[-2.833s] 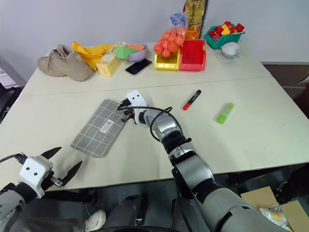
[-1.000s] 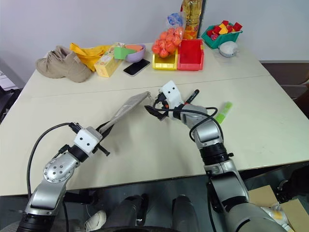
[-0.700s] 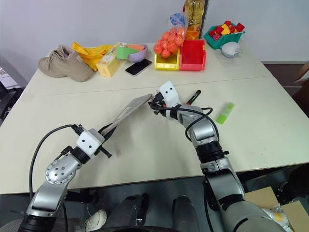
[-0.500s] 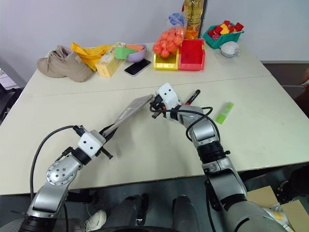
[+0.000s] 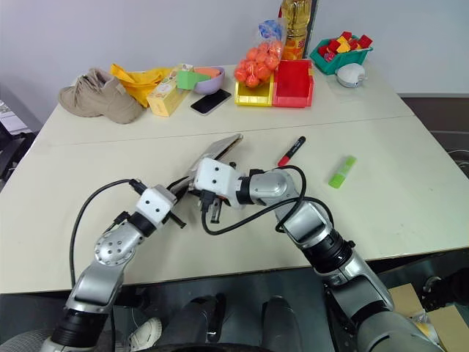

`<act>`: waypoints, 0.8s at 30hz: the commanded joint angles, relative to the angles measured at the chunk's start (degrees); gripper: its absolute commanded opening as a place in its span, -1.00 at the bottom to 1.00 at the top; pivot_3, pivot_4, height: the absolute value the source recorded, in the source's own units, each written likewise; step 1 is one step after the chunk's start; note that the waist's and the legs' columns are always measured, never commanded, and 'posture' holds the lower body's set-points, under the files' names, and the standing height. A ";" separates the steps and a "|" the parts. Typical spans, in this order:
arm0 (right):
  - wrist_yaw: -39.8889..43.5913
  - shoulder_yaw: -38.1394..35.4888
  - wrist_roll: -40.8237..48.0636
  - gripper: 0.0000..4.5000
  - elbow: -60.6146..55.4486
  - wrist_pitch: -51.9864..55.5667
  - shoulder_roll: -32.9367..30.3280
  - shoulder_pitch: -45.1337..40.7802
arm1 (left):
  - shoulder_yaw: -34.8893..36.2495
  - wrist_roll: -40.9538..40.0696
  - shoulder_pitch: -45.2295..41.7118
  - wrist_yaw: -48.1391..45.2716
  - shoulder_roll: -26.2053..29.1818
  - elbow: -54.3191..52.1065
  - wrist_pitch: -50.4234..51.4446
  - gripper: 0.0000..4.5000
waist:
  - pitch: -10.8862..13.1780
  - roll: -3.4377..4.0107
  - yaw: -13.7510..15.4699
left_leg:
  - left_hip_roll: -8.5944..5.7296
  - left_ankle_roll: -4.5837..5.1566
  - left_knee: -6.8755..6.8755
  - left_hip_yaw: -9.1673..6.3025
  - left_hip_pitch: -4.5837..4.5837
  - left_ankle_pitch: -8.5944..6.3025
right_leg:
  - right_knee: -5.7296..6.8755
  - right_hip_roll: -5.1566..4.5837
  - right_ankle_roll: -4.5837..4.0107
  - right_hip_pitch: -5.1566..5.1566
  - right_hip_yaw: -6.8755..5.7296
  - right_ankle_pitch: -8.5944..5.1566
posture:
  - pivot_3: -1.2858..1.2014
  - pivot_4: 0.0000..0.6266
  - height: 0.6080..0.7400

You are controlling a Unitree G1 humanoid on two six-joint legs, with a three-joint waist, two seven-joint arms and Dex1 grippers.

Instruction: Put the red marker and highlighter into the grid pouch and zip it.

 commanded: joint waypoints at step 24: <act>-35.23 -35.51 1.34 0.91 19.97 21.75 3.05 -5.32 | 2.19 -1.55 -3.81 0.24 3.68 7.42 -7.87 -1.00 | 0.00 0.00 -0.21 | -0.02 0.00 -0.02 0.03 -0.02 0.01 | 0.03 -0.03 -0.01 -0.04 0.05 0.00 | 0.03 -0.52 1.00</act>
